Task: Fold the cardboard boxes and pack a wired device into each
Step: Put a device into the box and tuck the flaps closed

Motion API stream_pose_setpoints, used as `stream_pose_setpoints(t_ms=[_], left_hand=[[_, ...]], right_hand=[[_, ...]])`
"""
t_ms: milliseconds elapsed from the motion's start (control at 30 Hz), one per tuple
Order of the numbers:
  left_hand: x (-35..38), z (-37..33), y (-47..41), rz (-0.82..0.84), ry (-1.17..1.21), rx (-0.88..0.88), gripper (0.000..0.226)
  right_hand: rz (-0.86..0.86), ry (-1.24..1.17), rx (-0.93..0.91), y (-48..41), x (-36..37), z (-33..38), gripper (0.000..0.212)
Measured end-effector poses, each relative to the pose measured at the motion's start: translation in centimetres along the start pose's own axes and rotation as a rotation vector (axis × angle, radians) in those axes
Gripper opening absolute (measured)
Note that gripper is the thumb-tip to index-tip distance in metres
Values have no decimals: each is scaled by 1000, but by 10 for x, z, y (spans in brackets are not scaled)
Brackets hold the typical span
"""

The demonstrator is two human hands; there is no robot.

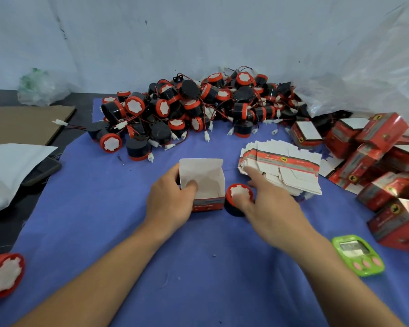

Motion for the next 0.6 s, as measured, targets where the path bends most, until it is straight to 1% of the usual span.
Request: stream_pose_setpoints(t_ms=[33, 67, 100, 133, 200, 267, 300, 333, 367, 433, 467, 533, 567, 600], left_hand=[[0, 0, -1, 3, -3, 3, 20], [1, 2, -2, 5, -5, 4, 21], [0, 4, -2, 5, -5, 6, 23], [1, 5, -2, 11, 2, 7, 23], [1, 6, -2, 24, 19, 1, 14], [2, 5, -2, 23, 35, 7, 14], [2, 4, -3, 17, 37, 9, 16], [2, 2, -2, 12, 35, 15, 19], [2, 2, -1, 17, 41, 22, 26], [0, 3, 2, 44, 110, 48, 42], [0, 3, 3, 62, 146, 69, 45], [-1, -5, 7, 117, 141, 162, 41], [-1, -10, 7, 141, 104, 202, 41], [-1, -12, 4, 157, 83, 202, 44]], right_hand=[[5, 83, -32, 6, 4, 6, 61], [10, 173, -56, 11, 9, 9, 72], [-11, 198, -53, 11, 9, 9, 75], [-62, 118, -29, 9, 2, 8, 70], [-215, -156, 23, 7, -21, 8, 52], [-353, -290, -15, 9, -49, 23, 49], [-361, -342, -68, 10, -58, 35, 50], [-322, -404, -141, 10, -63, 52, 51], [-246, -453, -218, 11, -63, 69, 55], [-95, -466, -326, 12, -51, 90, 60], [-49, -435, -356, 11, -43, 95, 59], [16, -313, -364, 7, -27, 93, 55], [23, -254, -355, 4, -21, 89, 55], [-11, -212, -344, 2, -17, 83, 57]])
Point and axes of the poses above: each hand's wrist, its own y-axis away from the middle knuckle, its own x-axis out of the palm, z = x × y, the point moved 6 cm from there along -y, towards the middle knuckle, and after that the axes turned 11 degrees about y, right-handed, at the moved point
